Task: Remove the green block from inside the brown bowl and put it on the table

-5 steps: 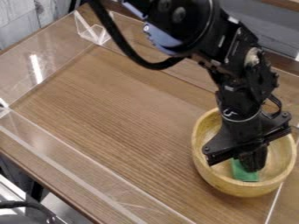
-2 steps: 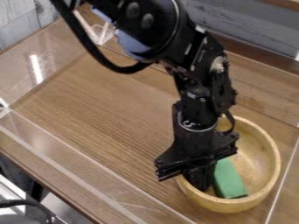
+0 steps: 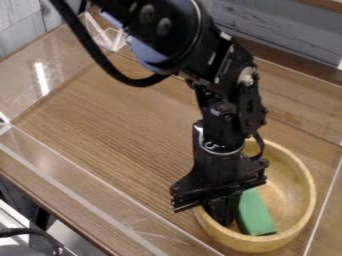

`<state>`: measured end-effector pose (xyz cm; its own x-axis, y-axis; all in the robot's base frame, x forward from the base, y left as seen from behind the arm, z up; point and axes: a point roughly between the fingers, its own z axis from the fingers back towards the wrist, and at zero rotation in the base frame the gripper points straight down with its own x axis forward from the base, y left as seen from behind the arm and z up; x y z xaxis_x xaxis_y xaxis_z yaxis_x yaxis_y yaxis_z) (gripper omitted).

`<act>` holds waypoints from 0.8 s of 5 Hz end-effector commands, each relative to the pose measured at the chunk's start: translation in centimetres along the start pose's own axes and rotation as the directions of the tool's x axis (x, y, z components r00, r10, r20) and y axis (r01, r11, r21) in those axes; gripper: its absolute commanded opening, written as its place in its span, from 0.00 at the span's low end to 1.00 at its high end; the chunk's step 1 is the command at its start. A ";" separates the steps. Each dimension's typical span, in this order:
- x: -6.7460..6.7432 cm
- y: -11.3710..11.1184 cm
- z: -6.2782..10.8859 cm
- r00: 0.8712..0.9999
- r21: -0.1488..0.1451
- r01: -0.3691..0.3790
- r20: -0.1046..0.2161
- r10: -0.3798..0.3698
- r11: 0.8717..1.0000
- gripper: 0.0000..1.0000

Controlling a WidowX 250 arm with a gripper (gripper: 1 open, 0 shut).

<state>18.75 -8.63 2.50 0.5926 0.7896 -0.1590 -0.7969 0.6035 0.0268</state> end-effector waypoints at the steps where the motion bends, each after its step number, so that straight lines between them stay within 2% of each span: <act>1: 0.0 0.3 0.8 1.000 -0.003 0.019 0.001 -0.019 1.000 0.00; 4: 0.1 0.7 2.3 0.997 -0.001 0.083 0.000 -0.083 0.997 0.00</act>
<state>17.70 -7.81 3.81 0.6477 0.7403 -0.1800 -0.7450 0.6649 0.0537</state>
